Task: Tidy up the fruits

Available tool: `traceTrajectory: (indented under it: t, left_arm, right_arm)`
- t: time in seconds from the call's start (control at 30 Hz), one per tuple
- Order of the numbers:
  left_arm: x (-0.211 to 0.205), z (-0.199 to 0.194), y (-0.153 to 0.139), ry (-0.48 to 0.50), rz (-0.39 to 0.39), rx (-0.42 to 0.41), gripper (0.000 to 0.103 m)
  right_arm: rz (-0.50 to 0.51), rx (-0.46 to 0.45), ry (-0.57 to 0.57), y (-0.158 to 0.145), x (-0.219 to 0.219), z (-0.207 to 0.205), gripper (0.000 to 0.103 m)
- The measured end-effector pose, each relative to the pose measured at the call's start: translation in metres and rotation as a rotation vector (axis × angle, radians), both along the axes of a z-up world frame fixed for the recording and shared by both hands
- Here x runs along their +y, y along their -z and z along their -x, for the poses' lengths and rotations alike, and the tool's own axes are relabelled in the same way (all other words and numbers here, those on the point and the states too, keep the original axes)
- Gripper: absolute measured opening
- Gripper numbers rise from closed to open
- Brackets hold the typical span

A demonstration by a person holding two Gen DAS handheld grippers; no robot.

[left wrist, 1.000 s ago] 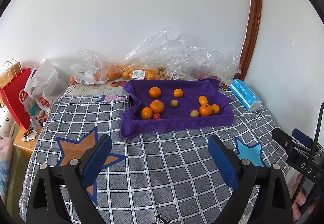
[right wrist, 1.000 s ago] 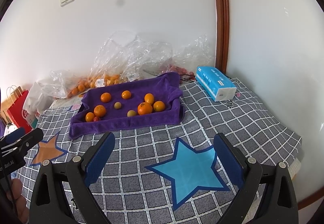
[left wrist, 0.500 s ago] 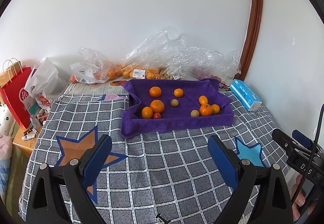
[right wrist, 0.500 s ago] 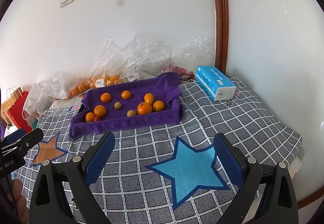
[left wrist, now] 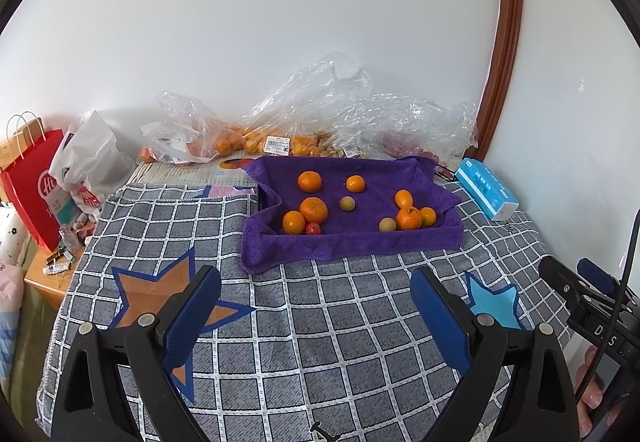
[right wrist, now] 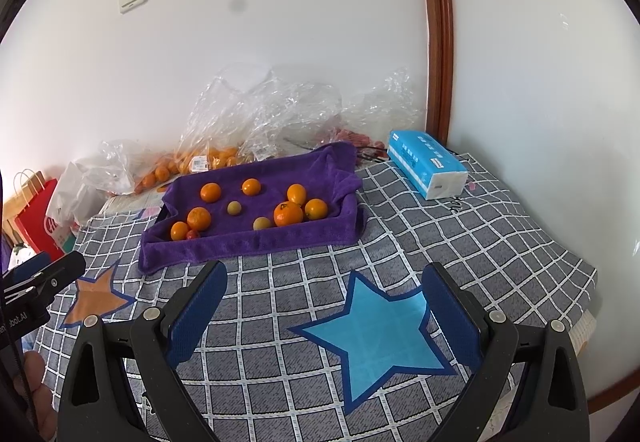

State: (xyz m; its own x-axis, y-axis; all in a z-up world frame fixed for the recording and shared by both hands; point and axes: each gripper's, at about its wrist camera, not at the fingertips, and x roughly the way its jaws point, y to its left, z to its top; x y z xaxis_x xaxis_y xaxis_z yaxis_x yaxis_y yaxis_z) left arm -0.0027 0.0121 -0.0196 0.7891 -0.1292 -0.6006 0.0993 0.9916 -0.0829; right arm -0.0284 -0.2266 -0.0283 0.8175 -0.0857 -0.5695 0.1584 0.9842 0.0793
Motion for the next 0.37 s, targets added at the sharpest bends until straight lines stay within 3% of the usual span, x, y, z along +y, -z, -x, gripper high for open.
traceTrajectory:
  t: [0.37]
  left_arm:
    - [0.0015, -0.0008, 0.0015, -0.012, -0.001, 0.005, 0.096]
  right_arm:
    - [0.005, -0.004, -0.002, -0.0018, 0.0024, 0.0006, 0.097]
